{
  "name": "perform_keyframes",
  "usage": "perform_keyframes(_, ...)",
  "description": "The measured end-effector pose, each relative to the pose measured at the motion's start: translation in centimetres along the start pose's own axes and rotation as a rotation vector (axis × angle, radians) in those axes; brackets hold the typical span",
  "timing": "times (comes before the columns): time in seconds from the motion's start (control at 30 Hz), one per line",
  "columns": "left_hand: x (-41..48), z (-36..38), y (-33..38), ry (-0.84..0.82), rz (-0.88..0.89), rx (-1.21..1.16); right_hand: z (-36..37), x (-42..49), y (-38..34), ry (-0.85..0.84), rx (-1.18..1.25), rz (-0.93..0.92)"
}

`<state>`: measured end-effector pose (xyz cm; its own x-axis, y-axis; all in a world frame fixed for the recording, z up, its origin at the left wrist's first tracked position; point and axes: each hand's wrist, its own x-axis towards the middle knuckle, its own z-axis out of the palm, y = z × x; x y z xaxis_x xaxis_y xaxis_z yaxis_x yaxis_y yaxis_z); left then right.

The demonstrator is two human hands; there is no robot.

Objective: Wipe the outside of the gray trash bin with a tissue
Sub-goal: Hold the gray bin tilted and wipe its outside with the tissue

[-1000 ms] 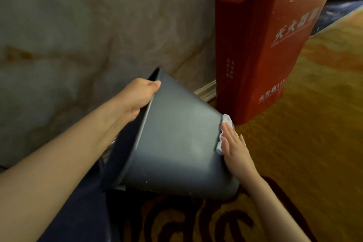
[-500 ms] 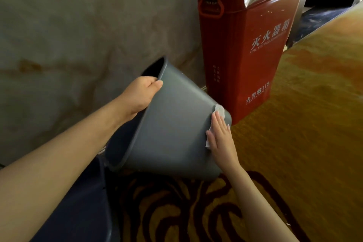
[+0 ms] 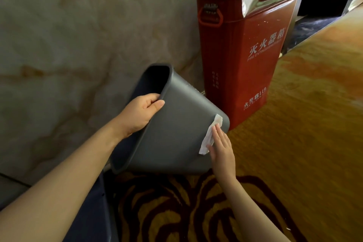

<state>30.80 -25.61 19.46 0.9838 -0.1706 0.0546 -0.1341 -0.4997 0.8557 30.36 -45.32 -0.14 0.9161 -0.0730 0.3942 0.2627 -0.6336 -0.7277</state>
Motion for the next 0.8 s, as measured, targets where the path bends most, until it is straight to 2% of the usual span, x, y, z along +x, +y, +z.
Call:
perform_keyframes(0.1, 0.4, 0.5, 0.2, -0.01, 0.016, 0.013, 0.8, -0.7, -0.2, 0.112, -0.032, 0.029)
perform_keyframes(0.43, -0.3, -2.4, -1.1, -0.018, -0.029, -0.029, -0.6, 2.1, -2.7, 0.215, 0.022, -0.054)
perform_keyframes(0.63, -1.2, -5.0, -2.6, -0.09, -0.161, -0.092, -4.6, 6.3, -9.2, 0.392, 0.274, 0.0)
perform_keyframes(0.73, -1.4, -5.2, -2.3, -0.15, -0.14, -0.114, -6.1, 7.8, -12.5, 0.385, 0.457, 0.08)
perform_keyframes(0.8, -1.3, -5.2, -2.0, -0.172, -0.123, -0.111, -6.4, 8.3, -14.2, 0.418, 0.48, 0.085)
